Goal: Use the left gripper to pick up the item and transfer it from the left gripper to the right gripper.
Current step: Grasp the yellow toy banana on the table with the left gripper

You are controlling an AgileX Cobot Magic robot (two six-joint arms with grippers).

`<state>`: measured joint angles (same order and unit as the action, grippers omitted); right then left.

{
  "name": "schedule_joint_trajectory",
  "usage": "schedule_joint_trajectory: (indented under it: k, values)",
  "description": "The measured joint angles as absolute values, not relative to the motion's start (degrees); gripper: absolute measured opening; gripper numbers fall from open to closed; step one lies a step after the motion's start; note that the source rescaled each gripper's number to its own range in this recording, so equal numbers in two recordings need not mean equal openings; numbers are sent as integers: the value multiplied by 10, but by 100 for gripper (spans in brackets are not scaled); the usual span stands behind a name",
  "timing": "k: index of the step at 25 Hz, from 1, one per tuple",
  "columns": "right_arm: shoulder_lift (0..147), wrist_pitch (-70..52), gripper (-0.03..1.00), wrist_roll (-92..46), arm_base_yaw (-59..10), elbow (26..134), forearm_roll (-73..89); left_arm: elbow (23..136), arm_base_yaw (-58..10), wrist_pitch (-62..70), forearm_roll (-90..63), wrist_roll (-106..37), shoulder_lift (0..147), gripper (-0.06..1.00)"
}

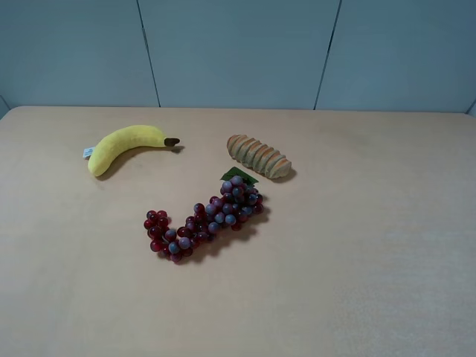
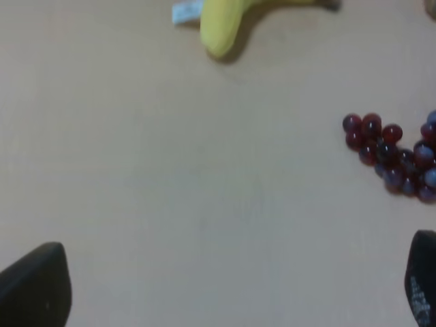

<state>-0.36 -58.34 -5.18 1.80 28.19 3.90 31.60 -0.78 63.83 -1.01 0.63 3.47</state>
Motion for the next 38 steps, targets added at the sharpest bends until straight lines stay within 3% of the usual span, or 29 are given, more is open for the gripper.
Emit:
schedule_joint_trajectory:
  k: [6, 22, 38]
  values:
    - [-4, -583, 100, -52, 18, 282, 39, 392, -8, 650, 4, 6, 153, 100]
    - [-4, -583, 100, -52, 18, 282, 39, 589, -8, 574, 7, -106, 672, 100]
    - [-4, -583, 100, -52, 18, 282, 39, 719, -8, 503, 7, -167, 986, 100]
